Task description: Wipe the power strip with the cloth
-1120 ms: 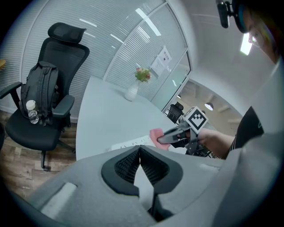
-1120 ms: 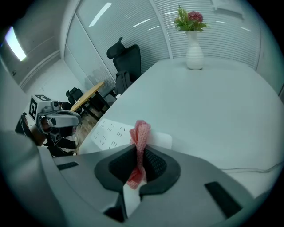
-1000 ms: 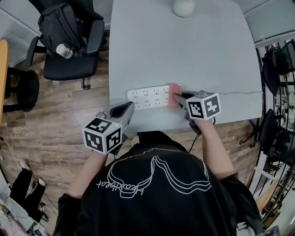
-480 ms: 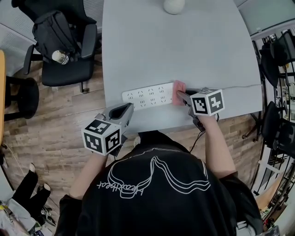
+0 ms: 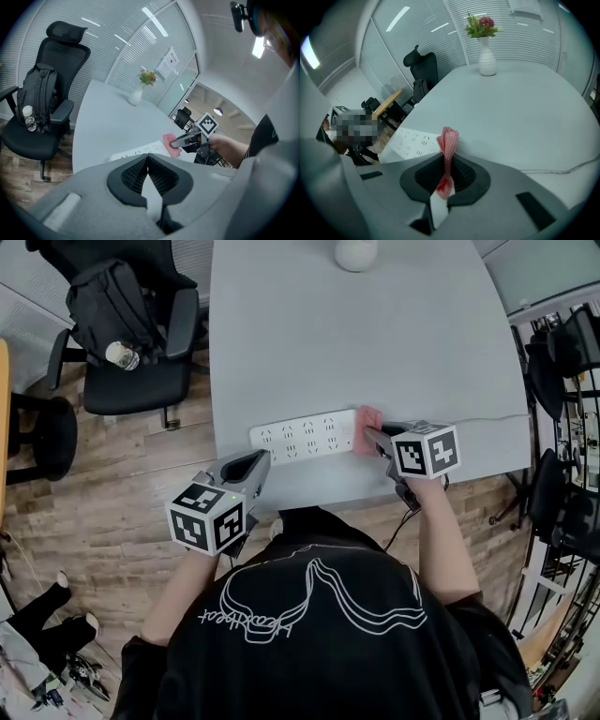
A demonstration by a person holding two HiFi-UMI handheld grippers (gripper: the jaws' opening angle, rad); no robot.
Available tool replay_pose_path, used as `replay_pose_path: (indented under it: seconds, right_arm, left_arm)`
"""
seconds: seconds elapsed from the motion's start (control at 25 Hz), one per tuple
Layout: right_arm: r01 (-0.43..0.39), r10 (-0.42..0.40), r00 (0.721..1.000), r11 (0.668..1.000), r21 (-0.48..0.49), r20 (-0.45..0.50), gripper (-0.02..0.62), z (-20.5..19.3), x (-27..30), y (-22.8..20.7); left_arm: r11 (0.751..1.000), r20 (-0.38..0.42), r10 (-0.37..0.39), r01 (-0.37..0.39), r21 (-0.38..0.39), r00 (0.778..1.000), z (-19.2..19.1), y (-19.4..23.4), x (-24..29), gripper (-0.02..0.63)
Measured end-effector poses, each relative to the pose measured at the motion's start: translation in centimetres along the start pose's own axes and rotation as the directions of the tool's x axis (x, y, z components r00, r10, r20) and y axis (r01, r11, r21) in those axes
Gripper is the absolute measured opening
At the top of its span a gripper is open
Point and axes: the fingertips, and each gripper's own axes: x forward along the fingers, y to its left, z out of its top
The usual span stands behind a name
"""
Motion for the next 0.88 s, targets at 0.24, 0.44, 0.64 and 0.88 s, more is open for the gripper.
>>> replay_pose_path:
  seconds: [0.24,0.44,0.64,0.88]
  right_arm:
    - [-0.053,0.054,0.998,0.998,-0.034,0.039,0.038,1.5,-0.9,2.8]
    - [-0.120,0.125,0.990,0.989,-0.081,0.060,0.038,2.8,-0.7,6.3]
    - [-0.199,0.206,0.978,0.970,-0.143,0.040,0.038,4.0,0.9,10.4]
    - [-0.264,0.269,0.963,0.942,-0.207,-0.004,0.037,4.4,3.4,14.5]
  left_arm:
    - [1.000,0.008,0.023,-0.023,-0.008,1.000,-0.3,0.7,-1.0,0.012]
    - [0.999,0.016,0.052,-0.051,-0.018,0.999,-0.6,1.1,-2.2,0.012]
    - [0.996,0.029,0.081,-0.080,-0.032,0.996,-0.9,1.7,-3.4,0.012]
    - [0.992,0.032,0.114,-0.112,-0.054,0.993,-1.6,2.8,-4.5,0.012]
